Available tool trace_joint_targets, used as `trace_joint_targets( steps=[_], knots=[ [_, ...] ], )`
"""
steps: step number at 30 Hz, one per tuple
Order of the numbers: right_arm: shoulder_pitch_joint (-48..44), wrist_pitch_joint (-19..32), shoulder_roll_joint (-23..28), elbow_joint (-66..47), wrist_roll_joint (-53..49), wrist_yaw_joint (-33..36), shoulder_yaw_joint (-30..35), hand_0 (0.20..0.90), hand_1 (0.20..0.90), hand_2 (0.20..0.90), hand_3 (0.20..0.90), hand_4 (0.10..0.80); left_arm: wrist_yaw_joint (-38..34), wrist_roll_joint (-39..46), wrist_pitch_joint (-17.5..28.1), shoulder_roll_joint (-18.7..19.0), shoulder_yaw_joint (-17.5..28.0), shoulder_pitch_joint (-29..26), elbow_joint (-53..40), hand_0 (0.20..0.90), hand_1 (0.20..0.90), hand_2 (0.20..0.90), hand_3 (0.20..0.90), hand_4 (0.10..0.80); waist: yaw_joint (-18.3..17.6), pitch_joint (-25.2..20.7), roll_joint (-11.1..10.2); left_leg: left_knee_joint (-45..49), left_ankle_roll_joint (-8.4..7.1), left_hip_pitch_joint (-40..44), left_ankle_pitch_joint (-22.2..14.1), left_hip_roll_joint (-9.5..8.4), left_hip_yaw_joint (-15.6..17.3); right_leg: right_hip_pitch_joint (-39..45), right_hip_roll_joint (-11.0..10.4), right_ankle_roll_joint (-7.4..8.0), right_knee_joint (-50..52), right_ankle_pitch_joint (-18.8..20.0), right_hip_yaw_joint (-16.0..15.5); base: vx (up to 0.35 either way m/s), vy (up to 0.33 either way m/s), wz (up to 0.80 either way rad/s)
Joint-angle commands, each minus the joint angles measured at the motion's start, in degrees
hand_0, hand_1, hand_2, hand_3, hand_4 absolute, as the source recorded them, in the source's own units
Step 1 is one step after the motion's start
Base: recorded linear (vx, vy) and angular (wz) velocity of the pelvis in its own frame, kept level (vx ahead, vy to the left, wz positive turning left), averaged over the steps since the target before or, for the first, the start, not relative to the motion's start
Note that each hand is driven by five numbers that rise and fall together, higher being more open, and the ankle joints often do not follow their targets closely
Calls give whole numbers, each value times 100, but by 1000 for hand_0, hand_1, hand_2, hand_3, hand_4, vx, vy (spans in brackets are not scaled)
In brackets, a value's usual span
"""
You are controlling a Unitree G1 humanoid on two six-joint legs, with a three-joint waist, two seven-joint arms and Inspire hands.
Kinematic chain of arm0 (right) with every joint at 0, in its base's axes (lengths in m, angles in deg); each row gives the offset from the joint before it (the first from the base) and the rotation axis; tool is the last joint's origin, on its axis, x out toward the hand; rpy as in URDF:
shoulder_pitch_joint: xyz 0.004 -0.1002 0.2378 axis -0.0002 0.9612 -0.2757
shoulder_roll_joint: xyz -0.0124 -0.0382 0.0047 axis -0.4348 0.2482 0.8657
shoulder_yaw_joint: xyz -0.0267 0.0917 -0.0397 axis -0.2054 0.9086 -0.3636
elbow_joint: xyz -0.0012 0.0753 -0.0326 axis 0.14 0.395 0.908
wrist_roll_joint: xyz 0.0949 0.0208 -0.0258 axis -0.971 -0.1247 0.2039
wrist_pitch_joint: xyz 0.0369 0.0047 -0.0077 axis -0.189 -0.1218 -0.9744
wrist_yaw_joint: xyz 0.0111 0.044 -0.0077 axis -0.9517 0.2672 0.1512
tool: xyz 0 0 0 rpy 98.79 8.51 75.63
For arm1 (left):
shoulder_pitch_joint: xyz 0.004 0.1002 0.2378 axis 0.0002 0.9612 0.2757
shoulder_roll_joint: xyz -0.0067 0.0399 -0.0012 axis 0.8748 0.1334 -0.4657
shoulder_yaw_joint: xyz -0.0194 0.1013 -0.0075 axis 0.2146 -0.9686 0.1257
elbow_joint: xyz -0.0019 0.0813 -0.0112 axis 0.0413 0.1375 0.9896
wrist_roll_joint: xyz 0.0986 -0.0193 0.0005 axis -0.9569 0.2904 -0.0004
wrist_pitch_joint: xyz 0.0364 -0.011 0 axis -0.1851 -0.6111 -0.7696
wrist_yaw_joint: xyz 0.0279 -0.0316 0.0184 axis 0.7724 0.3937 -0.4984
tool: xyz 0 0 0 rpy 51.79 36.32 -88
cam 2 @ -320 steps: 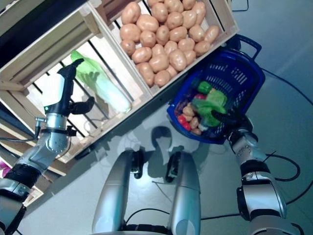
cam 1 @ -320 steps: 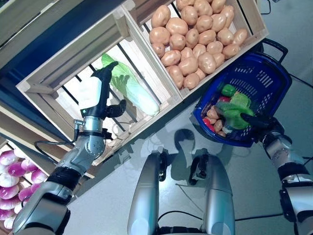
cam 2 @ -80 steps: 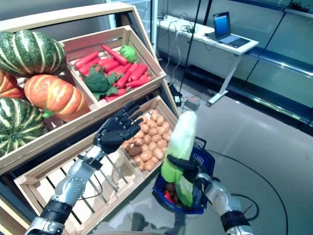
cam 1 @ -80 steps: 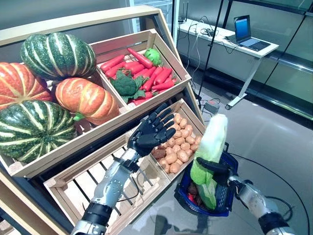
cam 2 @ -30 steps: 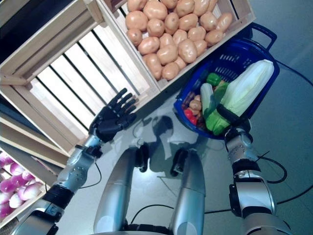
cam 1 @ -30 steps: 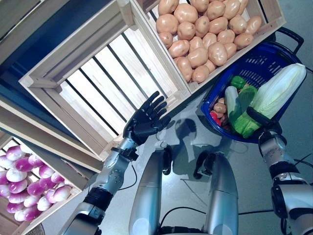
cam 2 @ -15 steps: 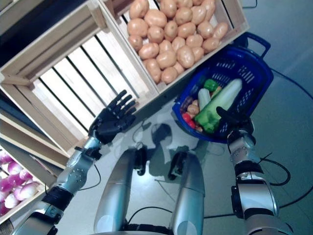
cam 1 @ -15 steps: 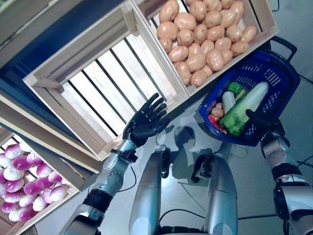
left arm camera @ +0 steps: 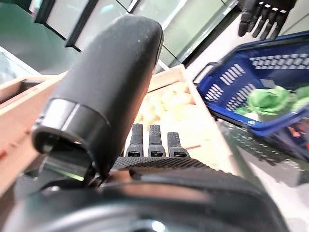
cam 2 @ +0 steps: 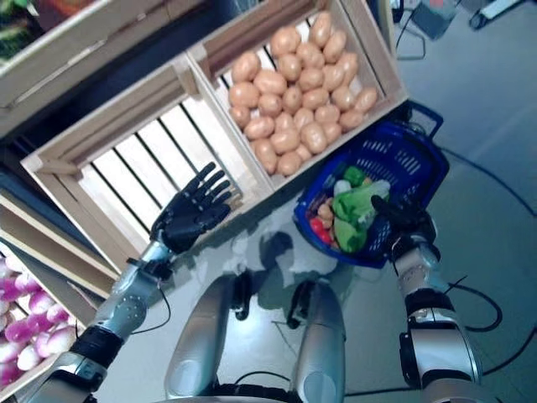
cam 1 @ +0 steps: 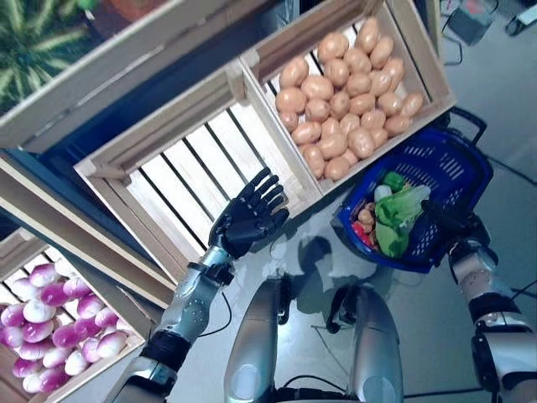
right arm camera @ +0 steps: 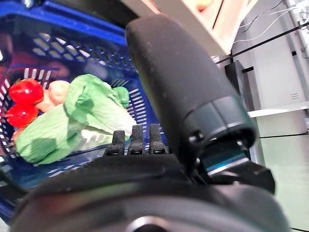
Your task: Put vegetables into the basket
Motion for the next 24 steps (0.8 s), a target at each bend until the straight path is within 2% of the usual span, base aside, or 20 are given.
trace_joint_targets(
  steps=[1,5,10,13,16,21,24],
  knots=[
    [176,568,-285,-398,-165,-380,343,900,900,900,900,800,116,-300,228,82,357,143,-302,900,900,900,900,800,143,-799,-367,-942,213,999,-3,-50,251,1001,149,-210,-854,535,38,195,12,-20],
    [755,670,-698,-825,122,-350,285,900,900,900,900,800,-121,-694,175,-44,473,424,141,900,900,900,900,800,100,-1287,-457,-2053,98,1817,379,-27,323,1862,408,-130,-2118,828,54,172,14,-20],
    [1264,1074,-1157,-1010,421,45,134,900,900,900,900,800,-554,-1262,59,-259,385,656,1055,900,900,900,900,800,58,-1847,-433,-3605,84,2789,913,-127,274,2798,648,32,-3720,1329,188,142,64,-13],
    [1448,1300,-1423,-1067,514,-10,-48,900,900,900,900,800,-696,-1524,78,-382,314,686,1563,900,900,900,900,800,1,-2040,-413,-4246,84,3139,1159,-163,291,3083,743,87,-4310,1583,238,51,62,-8],
    [1785,1414,-1748,-1069,615,-147,-229,900,900,900,900,800,-872,-2298,230,-501,251,798,2077,900,900,900,900,800,-83,-2279,-370,-4885,91,3450,1377,-180,340,3336,837,143,-4948,1882,298,47,69,-5],
    [2171,1150,-1999,-794,911,-478,-469,900,900,900,900,800,-1102,-2615,322,-637,354,900,2734,900,900,900,900,800,-175,-2473,-317,-5425,94,3714,1531,-213,384,3561,918,181,-5475,2098,327,20,50,0],
    [2478,985,-2183,-336,854,-734,-635,900,900,900,900,800,-1236,-3179,561,-733,410,983,3391,900,900,900,900,800,-249,-2561,-307,-5494,117,3758,1519,-246,361,3638,935,183,-5568,2124,359,7,36,0]
  ],
)
